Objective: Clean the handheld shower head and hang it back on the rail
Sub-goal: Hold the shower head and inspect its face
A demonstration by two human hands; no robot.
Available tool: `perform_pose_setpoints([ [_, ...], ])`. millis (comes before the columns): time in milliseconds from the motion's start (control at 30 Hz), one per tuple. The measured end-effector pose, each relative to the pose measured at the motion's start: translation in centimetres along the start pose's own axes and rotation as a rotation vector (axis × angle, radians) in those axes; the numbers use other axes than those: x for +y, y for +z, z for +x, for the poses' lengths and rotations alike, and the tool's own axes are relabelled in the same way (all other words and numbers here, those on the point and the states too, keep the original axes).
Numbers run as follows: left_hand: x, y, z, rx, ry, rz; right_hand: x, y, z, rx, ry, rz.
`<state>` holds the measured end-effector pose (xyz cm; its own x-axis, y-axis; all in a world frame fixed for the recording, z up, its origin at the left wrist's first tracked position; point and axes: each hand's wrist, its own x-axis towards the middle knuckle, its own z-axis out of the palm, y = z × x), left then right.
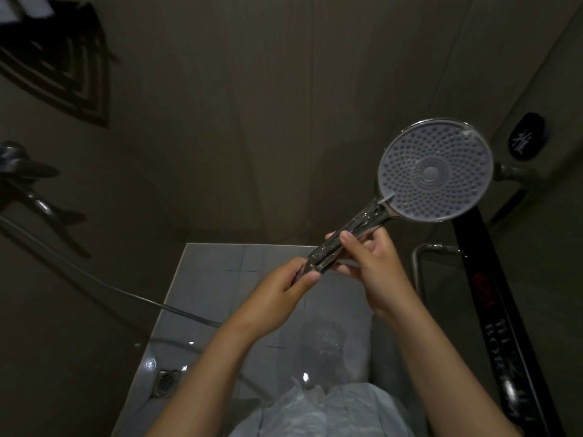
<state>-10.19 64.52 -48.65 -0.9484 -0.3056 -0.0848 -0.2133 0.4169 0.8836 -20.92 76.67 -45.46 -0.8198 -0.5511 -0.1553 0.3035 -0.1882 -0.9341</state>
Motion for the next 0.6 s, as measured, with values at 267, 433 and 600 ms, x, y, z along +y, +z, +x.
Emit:
perform_pose_setpoints([
  [267,1.0,-0.4,-0.1,-0.179,-0.105,-0.443,-0.7,0.1,-0.1,-0.072,-0.002,-0.019],
  [433,1.0,-1.7,-0.6,-0.377,-0.166,-0.63,-0.5,0.1,-0.3,-0.124,-0.004,0.005],
  [600,1.0,-2.0,-0.5,-0.336,-0.175,-0.511,-0.5,0.1,-0.3,-0.131,-0.011,-0.003],
])
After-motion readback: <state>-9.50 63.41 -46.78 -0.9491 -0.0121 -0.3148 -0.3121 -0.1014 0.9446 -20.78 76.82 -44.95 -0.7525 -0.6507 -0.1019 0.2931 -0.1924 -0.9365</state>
